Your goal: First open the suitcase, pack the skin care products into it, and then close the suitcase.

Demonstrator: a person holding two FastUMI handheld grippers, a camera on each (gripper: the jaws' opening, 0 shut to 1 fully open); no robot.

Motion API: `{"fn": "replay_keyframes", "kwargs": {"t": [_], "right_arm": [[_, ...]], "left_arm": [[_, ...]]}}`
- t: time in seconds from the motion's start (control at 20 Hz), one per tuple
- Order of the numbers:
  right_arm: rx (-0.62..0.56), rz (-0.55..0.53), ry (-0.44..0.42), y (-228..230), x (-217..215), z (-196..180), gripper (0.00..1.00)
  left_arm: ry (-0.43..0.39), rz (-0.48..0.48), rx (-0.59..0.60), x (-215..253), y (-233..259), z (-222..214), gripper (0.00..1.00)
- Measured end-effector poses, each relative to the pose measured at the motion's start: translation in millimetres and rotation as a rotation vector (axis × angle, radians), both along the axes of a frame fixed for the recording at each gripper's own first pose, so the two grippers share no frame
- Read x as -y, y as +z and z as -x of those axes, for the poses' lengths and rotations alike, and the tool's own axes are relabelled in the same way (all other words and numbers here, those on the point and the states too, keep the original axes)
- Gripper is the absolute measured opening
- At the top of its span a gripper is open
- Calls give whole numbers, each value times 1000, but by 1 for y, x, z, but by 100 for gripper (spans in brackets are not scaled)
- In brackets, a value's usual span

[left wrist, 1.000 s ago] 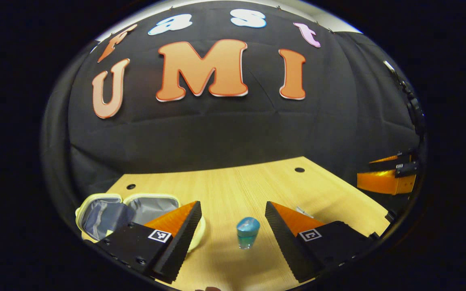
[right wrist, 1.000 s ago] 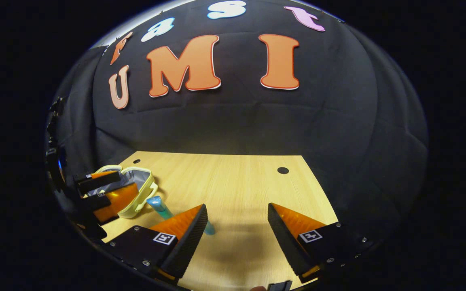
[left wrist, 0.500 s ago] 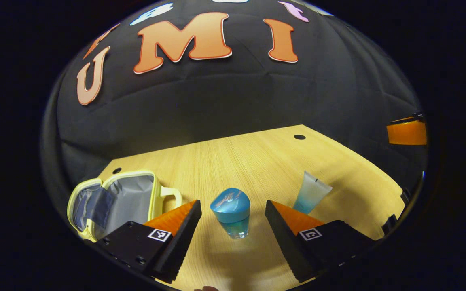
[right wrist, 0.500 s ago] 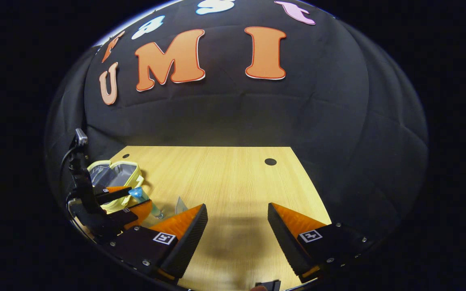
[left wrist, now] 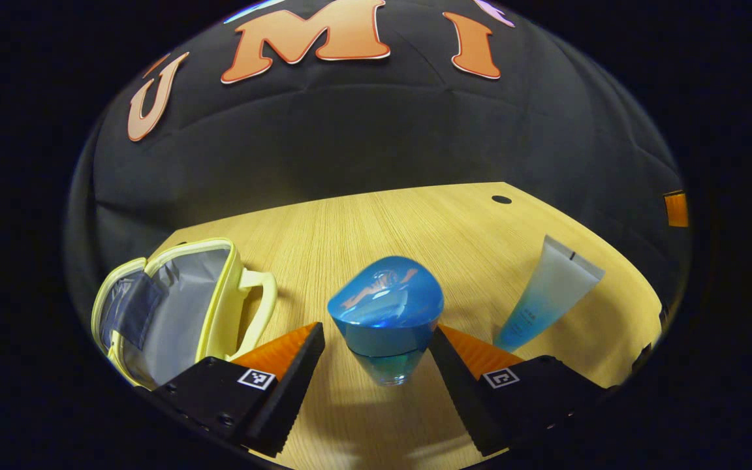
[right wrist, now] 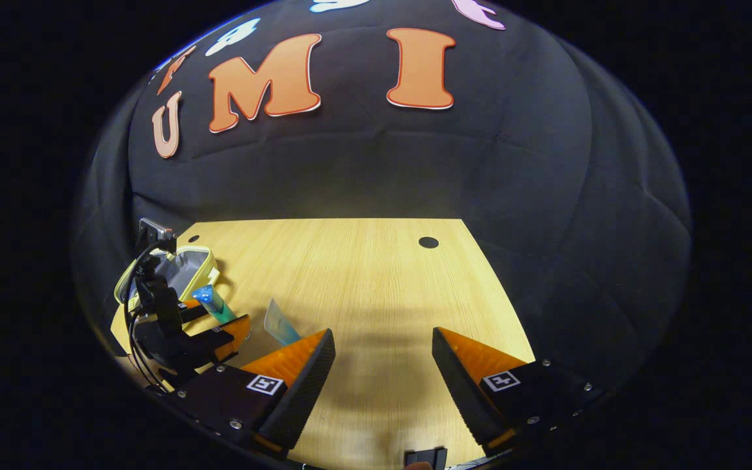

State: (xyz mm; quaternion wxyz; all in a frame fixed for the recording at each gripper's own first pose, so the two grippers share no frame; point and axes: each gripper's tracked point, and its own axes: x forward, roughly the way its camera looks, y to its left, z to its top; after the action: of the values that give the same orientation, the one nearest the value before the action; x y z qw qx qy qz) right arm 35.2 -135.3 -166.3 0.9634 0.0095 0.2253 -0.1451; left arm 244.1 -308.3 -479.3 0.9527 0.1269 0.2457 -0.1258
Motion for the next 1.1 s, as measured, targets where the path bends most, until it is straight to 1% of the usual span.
{"fn": "replay_keyframes", "kwargs": {"t": [0.05, 0.1, 0.15, 0.25, 0.3, 0.4, 0.5, 0.6, 0.7, 0.9, 0.95, 1.1], "right_arm": [[-5, 3, -2, -2, 2, 2, 95], [-9, 6, -3, -3, 2, 3, 95], [-15, 5, 1, -5, 2, 4, 95], [-19, 2, 6, -6, -1, 4, 95], [-21, 4, 9, -6, -2, 4, 95], [-23, 12, 25, -7, -6, 4, 95], [-22, 18, 44, -7, -13, 1, 95], [-21, 5, 70, -8, -24, -2, 95], [-15, -4, 112, -10, -39, -6, 95], [-21, -19, 199, -26, -69, -19, 96], [-22, -20, 220, -33, -75, -26, 96], [-60, -55, 277, -62, -97, -46, 96]], "left_arm": [[4, 10, 2, 0, 0, -2, 99], [6, 19, 6, 0, 1, -2, 94], [-2, 32, 7, 3, 2, 0, 82], [-14, 25, 14, 8, -2, -2, 60], [-21, 25, 22, 9, 1, -3, 53], [-29, 46, 5, 12, 1, 0, 51], [-40, 67, -19, 14, 3, 5, 51], [-55, 62, -17, 14, 16, 14, 51], [-69, 62, -16, 15, 34, 24, 49], [-87, 113, -9, 15, 84, 47, 52], [-84, 121, -2, 13, 97, 52, 51], [-68, 149, 20, 4, 136, 68, 51]]}}
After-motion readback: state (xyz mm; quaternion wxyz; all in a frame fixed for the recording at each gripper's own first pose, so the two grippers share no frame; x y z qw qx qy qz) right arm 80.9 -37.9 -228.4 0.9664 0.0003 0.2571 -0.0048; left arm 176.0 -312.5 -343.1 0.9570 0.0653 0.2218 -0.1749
